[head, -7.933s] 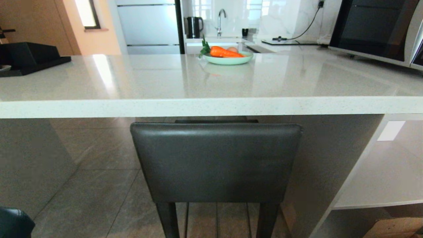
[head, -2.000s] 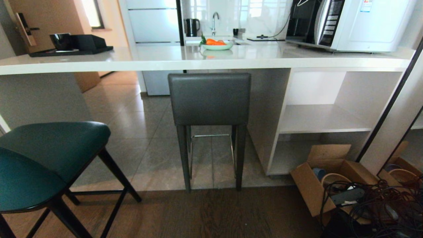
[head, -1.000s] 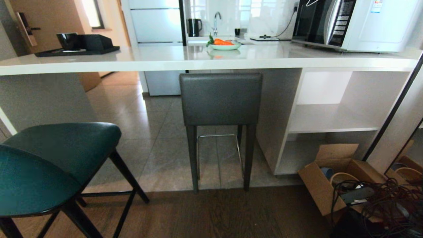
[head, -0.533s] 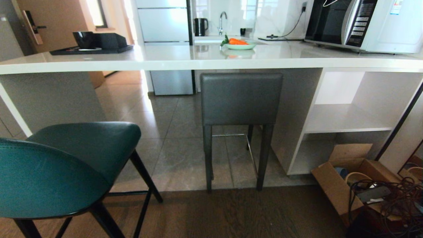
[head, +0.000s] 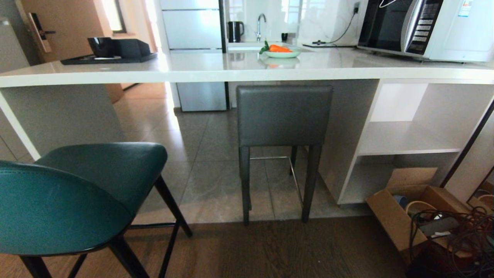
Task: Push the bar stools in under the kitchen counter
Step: Push the blue chair back under the dining table
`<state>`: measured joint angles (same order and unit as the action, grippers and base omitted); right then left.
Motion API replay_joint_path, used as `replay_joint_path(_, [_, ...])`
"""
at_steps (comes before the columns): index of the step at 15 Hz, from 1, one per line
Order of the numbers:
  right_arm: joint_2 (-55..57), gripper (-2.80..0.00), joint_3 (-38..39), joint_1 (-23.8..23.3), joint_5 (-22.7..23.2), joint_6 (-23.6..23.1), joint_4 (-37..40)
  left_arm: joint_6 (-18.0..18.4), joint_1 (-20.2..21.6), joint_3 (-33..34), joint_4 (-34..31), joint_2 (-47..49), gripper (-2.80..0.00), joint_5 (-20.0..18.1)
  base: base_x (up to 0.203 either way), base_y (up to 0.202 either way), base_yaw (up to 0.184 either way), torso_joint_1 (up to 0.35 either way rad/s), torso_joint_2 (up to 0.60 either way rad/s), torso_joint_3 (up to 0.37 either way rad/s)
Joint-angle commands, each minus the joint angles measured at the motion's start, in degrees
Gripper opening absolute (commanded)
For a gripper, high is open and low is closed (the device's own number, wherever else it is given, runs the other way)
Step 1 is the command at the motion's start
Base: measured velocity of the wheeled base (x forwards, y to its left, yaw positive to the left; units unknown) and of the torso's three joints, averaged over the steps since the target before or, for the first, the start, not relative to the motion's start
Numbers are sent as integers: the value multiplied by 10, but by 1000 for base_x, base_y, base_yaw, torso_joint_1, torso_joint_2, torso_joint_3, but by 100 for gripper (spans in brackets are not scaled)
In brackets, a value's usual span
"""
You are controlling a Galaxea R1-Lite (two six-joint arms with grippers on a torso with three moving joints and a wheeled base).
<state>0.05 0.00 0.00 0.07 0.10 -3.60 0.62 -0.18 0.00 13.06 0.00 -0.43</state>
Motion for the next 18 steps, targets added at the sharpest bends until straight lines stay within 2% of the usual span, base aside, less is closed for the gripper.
replay_joint_path(1, [0, -280, 12, 0, 0, 0, 0, 0, 0, 23, 1, 1, -280, 0, 0, 0, 0, 0, 0, 0])
replay_joint_path(6, [0, -280, 12, 0, 0, 0, 0, 0, 0, 23, 1, 1, -280, 0, -164, 0, -2, 1, 4, 2])
replay_joint_path(14, [0, -280, 12, 0, 0, 0, 0, 0, 0, 23, 1, 0, -280, 0, 0, 0, 0, 0, 0, 0])
replay_joint_path(18, [0, -280, 12, 0, 0, 0, 0, 0, 0, 23, 1, 0, -280, 0, 2, 137, -3, 5, 5, 3])
